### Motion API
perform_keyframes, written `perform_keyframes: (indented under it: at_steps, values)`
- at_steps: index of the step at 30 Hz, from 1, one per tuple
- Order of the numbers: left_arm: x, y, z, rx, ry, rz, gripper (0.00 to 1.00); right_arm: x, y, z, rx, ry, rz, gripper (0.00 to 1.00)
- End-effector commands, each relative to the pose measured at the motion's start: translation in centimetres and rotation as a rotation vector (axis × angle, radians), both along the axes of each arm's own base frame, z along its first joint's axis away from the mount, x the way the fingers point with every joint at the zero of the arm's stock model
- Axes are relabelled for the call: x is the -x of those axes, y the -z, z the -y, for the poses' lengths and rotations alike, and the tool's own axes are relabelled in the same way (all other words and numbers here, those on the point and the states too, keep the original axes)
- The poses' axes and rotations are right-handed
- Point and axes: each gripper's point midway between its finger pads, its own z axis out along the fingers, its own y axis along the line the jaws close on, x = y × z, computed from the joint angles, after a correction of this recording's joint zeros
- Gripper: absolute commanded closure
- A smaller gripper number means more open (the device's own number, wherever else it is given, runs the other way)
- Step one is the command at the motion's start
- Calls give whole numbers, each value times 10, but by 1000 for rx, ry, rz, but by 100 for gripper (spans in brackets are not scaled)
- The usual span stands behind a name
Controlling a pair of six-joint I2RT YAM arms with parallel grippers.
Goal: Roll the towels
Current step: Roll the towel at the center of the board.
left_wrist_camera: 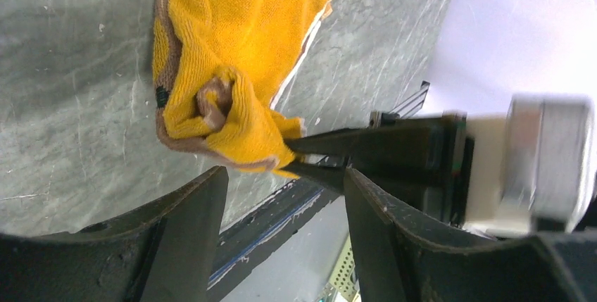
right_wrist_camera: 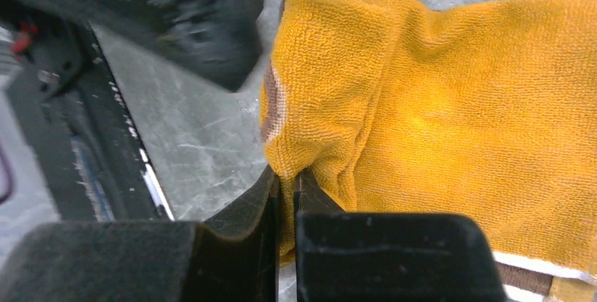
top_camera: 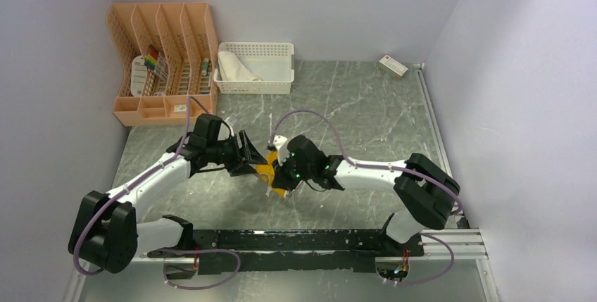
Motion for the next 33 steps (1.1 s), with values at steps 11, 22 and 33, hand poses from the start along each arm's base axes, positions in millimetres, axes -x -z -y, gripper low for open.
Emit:
perform_keyframes:
  at_steps: [11,22,33]
  values:
    - [20,30,0,-100,-7,19,28,0,-1,15,-321,27,-645,100]
    - [1,63,15,-209,-89,47,31,13,13,13,-396,42,-831,100]
    - [-4,101,15,-272,-159,25,78,2,6,13,-321,41,-751,81]
